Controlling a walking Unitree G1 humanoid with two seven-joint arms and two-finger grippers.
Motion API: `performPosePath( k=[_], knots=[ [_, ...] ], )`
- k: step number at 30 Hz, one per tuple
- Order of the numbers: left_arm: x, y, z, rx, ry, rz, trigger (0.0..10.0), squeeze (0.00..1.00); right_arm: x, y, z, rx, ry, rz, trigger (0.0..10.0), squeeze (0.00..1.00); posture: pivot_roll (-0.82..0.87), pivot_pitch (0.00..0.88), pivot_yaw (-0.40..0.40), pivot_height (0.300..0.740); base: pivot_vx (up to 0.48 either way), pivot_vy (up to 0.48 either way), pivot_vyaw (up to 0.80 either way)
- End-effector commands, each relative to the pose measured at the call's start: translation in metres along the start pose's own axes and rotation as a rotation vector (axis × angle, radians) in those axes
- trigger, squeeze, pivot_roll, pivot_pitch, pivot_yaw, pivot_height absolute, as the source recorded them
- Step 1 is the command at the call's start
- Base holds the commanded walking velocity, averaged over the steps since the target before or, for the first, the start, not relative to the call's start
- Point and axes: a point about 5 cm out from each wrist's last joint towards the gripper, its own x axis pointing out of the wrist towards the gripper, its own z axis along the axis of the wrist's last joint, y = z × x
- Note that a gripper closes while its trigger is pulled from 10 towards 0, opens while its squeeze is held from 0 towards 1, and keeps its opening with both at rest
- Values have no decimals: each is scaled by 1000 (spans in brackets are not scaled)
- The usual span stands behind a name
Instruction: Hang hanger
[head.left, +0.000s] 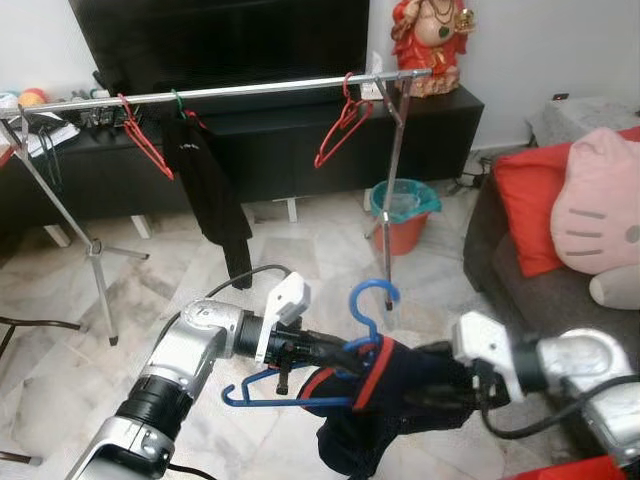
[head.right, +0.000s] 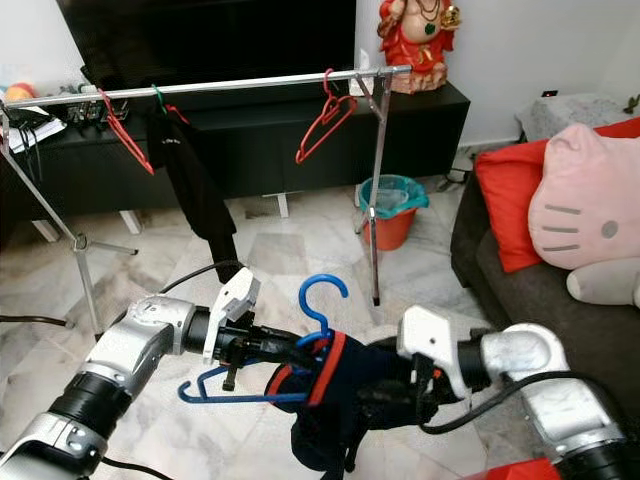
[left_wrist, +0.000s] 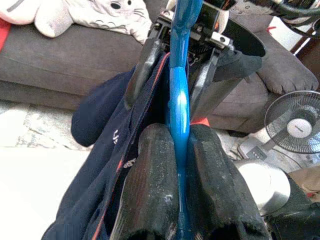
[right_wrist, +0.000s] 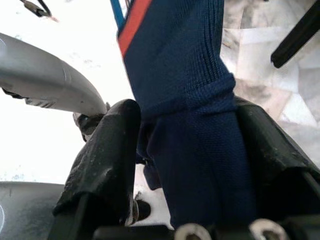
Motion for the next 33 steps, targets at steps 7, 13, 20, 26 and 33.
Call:
performPosePath(
  k=[7,13,20,26,33],
  knots=[
    [1,0,20,65,-63,-18,10000,0,3,-1,-7,7,32,-4,10000,0,-274,0,37,740,0,0,0],
    [0,0,20,66,-65,-13,10000,0,4,-3,-5,8,11,-5,8902,0,-272,0,37,740,0,0,0],
    [-1,-1,19,60,-62,-18,10000,0,0,-6,6,28,-84,-7,10000,0,-271,0,38,740,0,0,0],
    [0,-1,18,56,-62,-22,10000,0,-1,-5,6,38,-96,8,2745,0,-271,0,38,740,0,0,0],
    [0,-2,17,51,-56,-28,10000,0,-1,-3,7,55,-120,24,0,0,-272,0,40,740,0,0,0]
  ],
)
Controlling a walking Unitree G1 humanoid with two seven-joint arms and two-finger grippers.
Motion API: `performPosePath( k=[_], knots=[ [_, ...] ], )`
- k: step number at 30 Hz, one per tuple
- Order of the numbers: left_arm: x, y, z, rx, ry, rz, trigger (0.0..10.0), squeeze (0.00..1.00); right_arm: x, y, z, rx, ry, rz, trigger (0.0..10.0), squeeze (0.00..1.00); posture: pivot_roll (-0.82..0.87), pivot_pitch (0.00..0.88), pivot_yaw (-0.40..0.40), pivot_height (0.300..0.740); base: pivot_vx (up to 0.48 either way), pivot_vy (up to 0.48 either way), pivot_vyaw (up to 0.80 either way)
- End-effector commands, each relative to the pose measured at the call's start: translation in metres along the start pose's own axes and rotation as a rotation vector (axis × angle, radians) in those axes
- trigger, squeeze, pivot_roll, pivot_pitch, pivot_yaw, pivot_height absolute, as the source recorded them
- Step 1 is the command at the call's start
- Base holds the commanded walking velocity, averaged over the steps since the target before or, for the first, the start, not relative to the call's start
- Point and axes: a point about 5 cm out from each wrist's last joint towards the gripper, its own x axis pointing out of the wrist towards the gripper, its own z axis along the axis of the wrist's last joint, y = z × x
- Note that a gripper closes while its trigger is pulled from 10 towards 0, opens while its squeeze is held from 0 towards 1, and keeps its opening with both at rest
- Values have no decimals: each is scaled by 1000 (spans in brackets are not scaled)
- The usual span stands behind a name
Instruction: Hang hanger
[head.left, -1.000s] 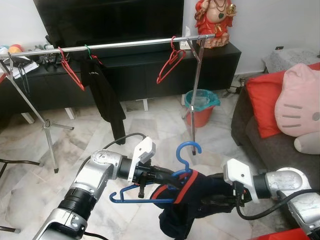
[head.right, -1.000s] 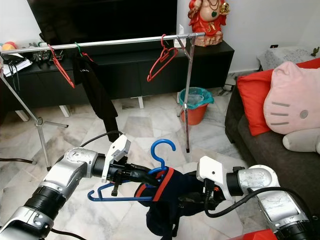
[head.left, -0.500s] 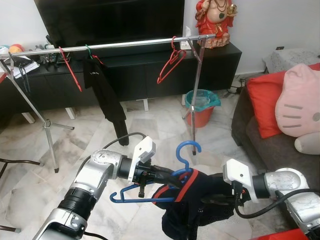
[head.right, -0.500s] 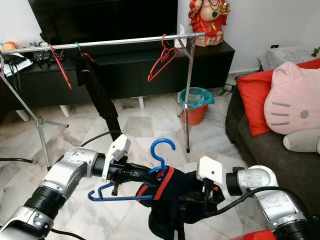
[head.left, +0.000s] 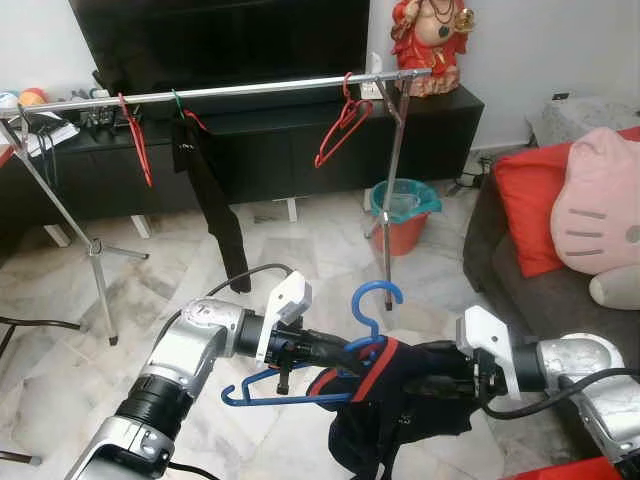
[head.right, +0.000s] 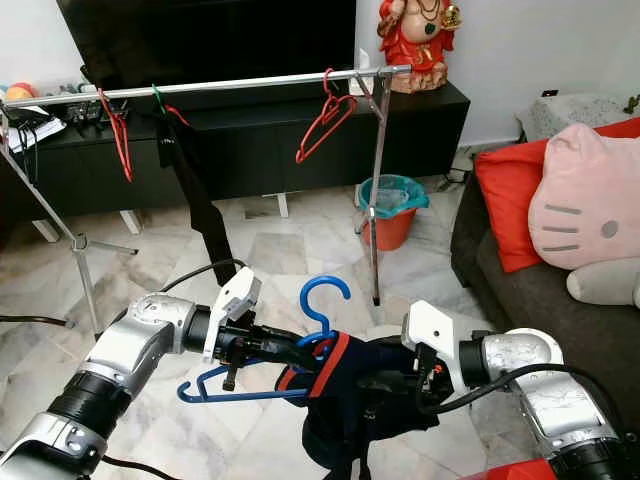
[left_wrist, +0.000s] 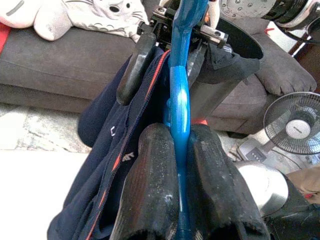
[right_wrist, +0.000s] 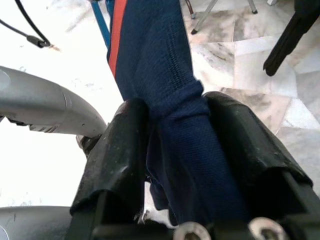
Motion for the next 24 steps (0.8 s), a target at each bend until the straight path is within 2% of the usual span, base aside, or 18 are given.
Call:
performPosePath(
  k=[1,24],
  knots=[
    [0,-1,14,48,-53,-21,10000,0,5,4,7,-26,-21,48,0,0,-272,0,40,740,0,0,0],
    [1,0,13,56,-46,-16,10000,0,9,5,9,-8,-54,57,0,0,-272,0,45,740,0,0,0]
  ],
)
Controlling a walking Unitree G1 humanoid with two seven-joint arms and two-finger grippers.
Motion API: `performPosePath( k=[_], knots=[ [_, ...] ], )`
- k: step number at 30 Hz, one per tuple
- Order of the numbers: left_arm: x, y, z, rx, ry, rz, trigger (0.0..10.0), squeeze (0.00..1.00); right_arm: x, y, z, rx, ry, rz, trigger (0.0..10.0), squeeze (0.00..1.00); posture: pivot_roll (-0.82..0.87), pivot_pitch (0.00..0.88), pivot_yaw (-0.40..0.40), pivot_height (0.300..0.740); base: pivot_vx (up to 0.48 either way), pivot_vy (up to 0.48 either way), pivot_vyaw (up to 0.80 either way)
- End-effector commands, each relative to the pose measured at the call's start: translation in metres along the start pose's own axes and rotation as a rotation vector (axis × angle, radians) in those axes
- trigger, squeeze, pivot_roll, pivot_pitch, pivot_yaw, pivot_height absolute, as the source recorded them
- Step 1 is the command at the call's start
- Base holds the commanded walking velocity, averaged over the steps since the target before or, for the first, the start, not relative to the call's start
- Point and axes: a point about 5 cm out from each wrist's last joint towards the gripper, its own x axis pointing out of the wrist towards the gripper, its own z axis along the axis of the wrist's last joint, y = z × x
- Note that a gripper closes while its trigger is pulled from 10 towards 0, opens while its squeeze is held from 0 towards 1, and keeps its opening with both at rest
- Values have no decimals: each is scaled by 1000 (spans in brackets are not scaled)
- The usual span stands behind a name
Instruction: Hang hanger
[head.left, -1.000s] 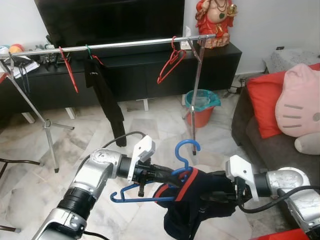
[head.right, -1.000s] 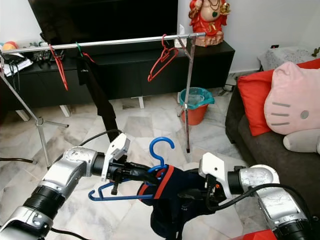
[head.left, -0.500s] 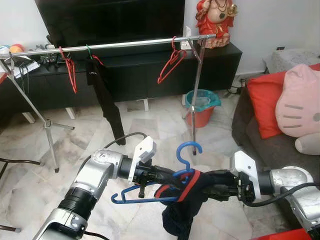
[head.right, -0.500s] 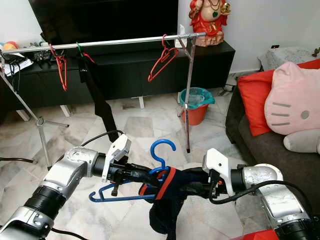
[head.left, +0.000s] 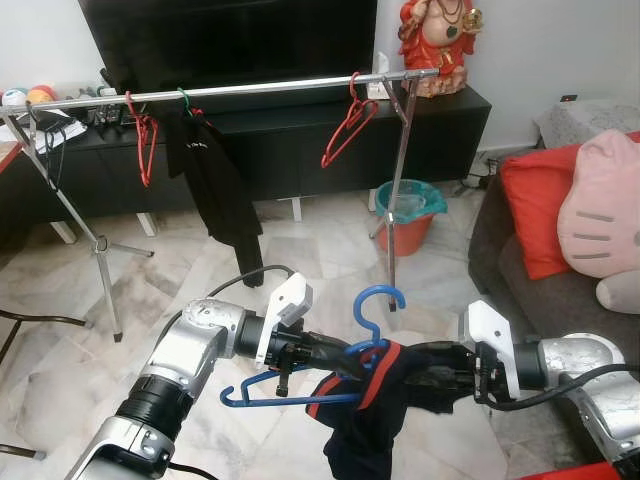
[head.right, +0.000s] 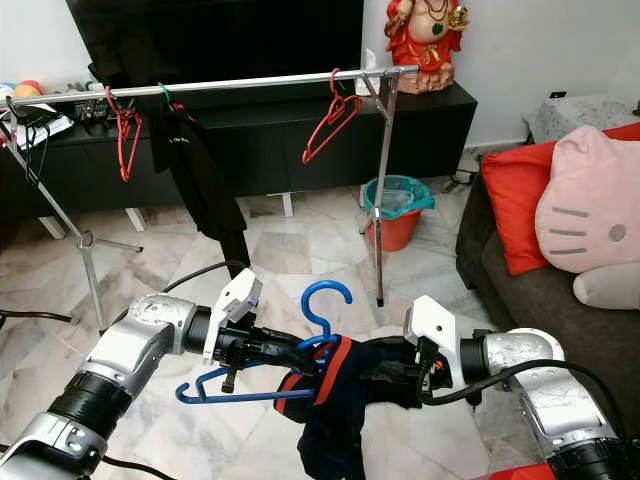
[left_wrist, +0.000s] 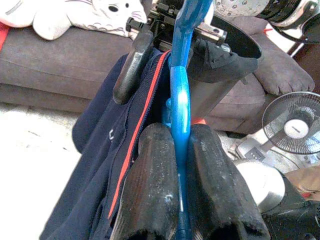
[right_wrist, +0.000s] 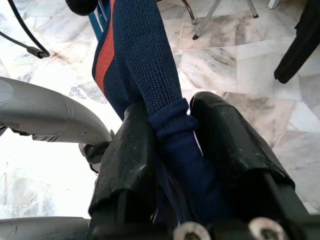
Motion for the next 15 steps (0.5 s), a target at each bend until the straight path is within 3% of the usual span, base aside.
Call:
performPosePath(
  k=[1,10,11,15],
  knots=[
    [0,1,12,55,-46,1,10000,0,9,6,9,-36,-33,67,0,0,-272,0,45,740,0,0,0],
    [0,5,9,77,-19,46,10000,0,11,6,9,-35,-33,63,0,0,-269,0,50,740,0,0,0],
    [0,8,8,72,-18,72,10000,1000,12,5,8,-37,-25,59,0,0,-269,0,53,740,0,0,0],
    [-2,9,6,65,-10,79,10000,1000,13,3,7,-46,-6,41,0,0,-269,0,58,740,0,0,0]
  ],
)
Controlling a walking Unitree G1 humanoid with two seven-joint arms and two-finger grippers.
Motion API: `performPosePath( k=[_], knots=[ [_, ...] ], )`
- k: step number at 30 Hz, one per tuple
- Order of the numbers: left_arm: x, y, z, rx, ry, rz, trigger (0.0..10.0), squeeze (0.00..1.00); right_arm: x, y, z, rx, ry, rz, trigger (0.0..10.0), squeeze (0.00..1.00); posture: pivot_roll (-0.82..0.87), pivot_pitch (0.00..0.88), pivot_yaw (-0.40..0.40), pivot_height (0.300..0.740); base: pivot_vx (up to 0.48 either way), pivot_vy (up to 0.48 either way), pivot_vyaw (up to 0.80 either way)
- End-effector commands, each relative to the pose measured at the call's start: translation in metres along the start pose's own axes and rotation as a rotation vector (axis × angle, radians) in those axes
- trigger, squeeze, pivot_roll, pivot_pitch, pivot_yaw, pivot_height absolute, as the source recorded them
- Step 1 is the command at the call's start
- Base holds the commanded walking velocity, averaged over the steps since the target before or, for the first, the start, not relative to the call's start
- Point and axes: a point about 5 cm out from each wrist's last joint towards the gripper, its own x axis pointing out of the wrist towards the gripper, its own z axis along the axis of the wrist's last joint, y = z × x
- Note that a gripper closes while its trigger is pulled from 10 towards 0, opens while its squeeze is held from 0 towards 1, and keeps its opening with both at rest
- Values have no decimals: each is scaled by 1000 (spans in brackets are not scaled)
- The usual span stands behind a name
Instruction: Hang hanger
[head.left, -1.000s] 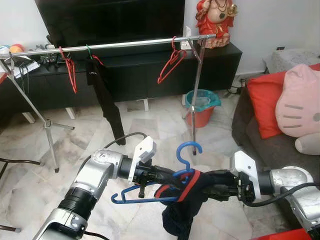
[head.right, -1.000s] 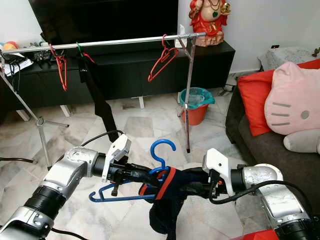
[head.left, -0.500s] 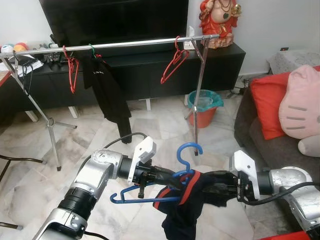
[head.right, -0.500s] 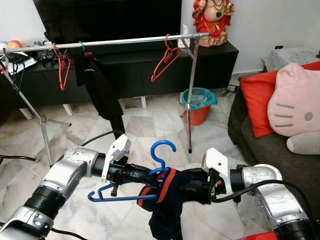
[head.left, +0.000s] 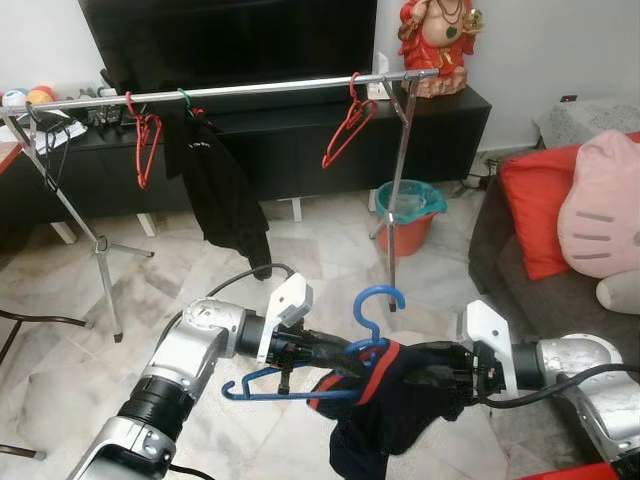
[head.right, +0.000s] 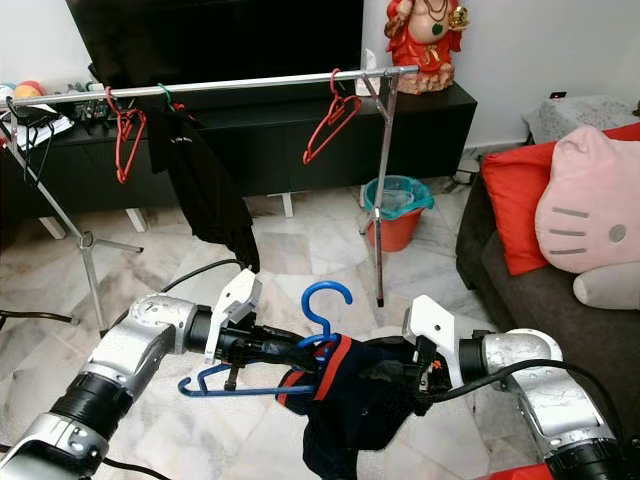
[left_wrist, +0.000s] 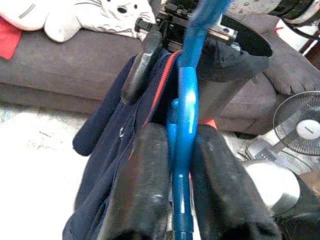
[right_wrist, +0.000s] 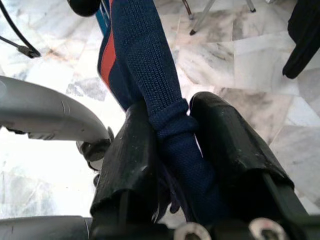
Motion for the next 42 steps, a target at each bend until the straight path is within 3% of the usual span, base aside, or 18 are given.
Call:
performPosePath(
  k=[1,13,19,28,34,35,38,39,41,42],
  knots=[
    [-3,6,11,48,-7,37,10000,1000,10,2,7,-53,-7,40,0,0,-269,0,58,740,0,0,0],
    [-12,9,10,49,12,37,10000,1000,8,0,-2,-64,52,14,0,0,-267,0,68,740,0,0,0],
    [-34,9,8,40,90,8,10000,1000,5,-1,-10,-72,99,-12,0,0,-267,0,74,740,0,0,0],
    [-56,17,9,58,113,118,10000,1000,0,-6,-18,-75,160,-57,0,0,-259,0,75,740,0,0,0],
    [-76,27,7,63,58,335,10000,1000,-8,-18,-21,-77,187,-209,0,0,-257,0,73,740,0,0,0],
    [-82,32,6,64,20,441,10000,1000,-11,-22,-23,-70,197,-275,0,0,-259,0,73,740,0,0,0],
    [-88,37,-1,67,-34,621,10000,1000,-15,-24,-24,-47,200,-350,0,0,-257,0,73,740,0,0,0],
    [-89,38,-5,72,-40,689,10000,635,-16,-26,-25,-39,204,-386,0,0,-260,0,76,740,0,0,0],
    [-89,38,-5,72,-40,689,10000,635,-16,-26,-25,-39,204,-386,0,0,-260,0,76,740,0,0,0],
    [-89,40,-12,32,-62,763,10000,0,-18,-29,-26,-28,220,-449,0,0,-265,0,79,740,0,0,0]
  ],
)
